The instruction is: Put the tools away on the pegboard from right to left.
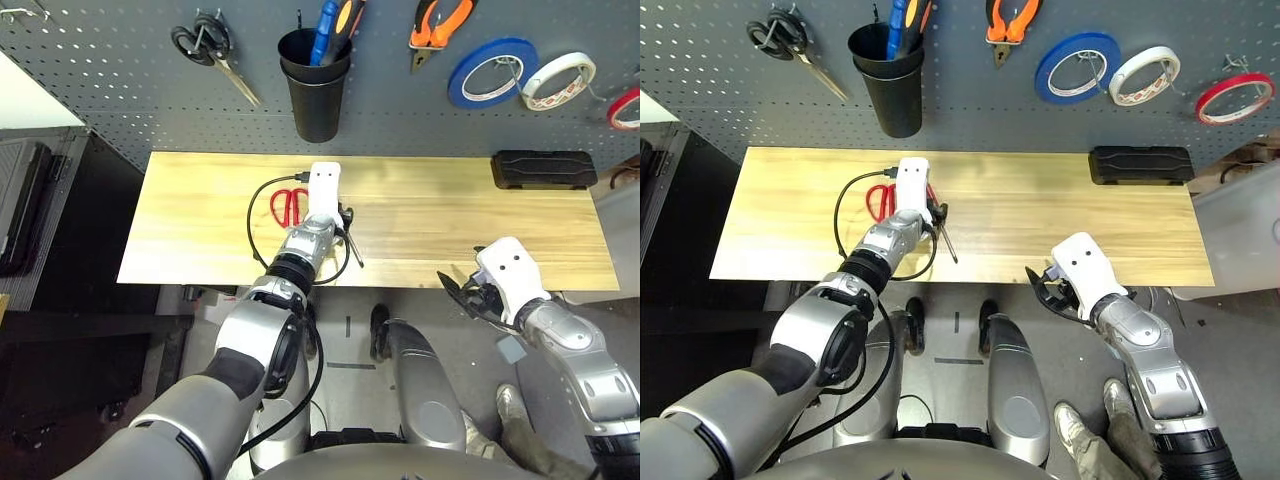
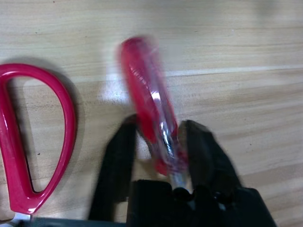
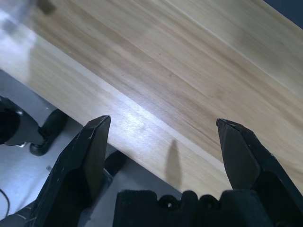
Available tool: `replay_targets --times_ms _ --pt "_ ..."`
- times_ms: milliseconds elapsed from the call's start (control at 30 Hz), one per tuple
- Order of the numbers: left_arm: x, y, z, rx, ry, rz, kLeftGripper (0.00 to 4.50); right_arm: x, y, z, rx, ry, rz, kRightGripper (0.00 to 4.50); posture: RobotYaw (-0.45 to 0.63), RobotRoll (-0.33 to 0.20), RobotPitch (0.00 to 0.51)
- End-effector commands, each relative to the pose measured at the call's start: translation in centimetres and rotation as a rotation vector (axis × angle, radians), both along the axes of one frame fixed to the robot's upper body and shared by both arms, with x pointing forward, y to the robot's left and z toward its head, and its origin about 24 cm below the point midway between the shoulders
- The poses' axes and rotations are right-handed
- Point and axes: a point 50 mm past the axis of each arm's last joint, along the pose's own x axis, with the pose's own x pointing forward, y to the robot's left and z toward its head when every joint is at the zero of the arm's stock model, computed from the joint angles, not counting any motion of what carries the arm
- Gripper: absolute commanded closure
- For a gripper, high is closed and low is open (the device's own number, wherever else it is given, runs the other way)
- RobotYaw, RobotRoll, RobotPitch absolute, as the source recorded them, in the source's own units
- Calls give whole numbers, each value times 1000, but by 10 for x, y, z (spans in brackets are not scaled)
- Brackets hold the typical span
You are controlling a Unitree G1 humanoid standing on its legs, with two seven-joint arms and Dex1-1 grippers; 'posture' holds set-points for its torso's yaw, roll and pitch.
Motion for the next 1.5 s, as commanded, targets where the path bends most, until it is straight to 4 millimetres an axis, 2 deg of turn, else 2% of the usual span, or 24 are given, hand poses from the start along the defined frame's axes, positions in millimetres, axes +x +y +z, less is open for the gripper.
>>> replay_targets --times_ms 33,200,400,800,1033,1300,1400,1500 --pt "-10 -3 -16 -4 93 18 3697 -2 0 2 30 -15 31 0 -24 0 409" --pt "-14 -3 -16 -21 108 27 3697 5 3 4 50 -44 96 0 24 0 403" --pt "-24 6 -6 -56 76 47 3697 13 7 -1 69 -53 148 0 96 0 395" --pt "-73 40 27 -161 -139 139 3697 41 3 -13 53 -66 205 0 244 0 373" --pt "-101 68 32 -201 -281 268 3697 59 0 -9 38 -121 222 0 309 0 362" --pt "-110 84 71 -206 -560 288 3697 61 -2 -2 148 -269 255 0 363 0 340" --pt "-111 87 83 -215 -618 285 3697 58 -7 -1 180 -317 272 0 371 0 329" --pt "-111 88 107 -215 -711 270 3697 52 -19 4 239 -390 264 0 373 0 320"
